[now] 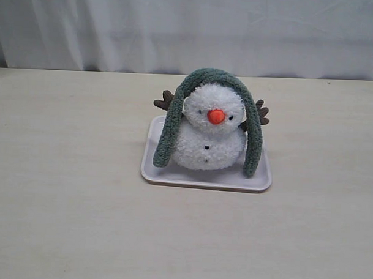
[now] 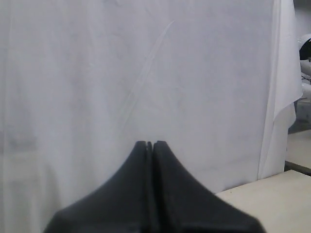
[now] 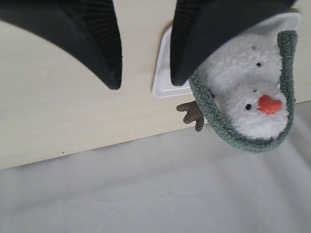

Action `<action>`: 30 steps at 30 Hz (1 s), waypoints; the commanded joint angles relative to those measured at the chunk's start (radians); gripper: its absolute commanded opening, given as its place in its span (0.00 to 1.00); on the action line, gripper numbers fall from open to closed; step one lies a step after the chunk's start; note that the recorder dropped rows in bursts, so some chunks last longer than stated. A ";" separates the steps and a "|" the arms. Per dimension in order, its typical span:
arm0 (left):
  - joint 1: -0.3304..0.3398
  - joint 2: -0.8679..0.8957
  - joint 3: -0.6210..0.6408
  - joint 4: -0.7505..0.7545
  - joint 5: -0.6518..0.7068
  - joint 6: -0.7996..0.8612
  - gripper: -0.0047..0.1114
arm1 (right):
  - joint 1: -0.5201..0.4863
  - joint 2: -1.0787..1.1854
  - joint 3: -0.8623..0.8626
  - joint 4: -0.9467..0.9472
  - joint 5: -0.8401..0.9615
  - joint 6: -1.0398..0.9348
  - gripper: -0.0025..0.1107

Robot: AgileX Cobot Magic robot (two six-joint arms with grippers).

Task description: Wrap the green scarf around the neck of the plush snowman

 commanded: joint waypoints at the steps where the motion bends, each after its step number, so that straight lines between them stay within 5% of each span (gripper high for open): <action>1: 0.001 -0.045 0.028 -0.040 0.073 0.000 0.04 | 0.000 0.002 0.001 0.001 0.007 -0.003 0.31; 7: 0.001 -0.048 0.028 -0.054 0.175 0.000 0.04 | 0.000 0.002 0.001 0.001 0.007 -0.003 0.31; 19: 0.011 -0.053 0.037 -0.054 0.169 0.000 0.04 | 0.000 0.002 0.001 0.001 0.007 -0.003 0.31; 26: 0.191 -0.130 0.177 -0.222 0.013 0.229 0.04 | 0.000 0.002 0.001 0.001 0.007 -0.003 0.31; 30: 0.287 -0.169 0.260 -0.237 -0.051 0.229 0.04 | 0.000 0.002 0.001 0.001 0.007 -0.003 0.31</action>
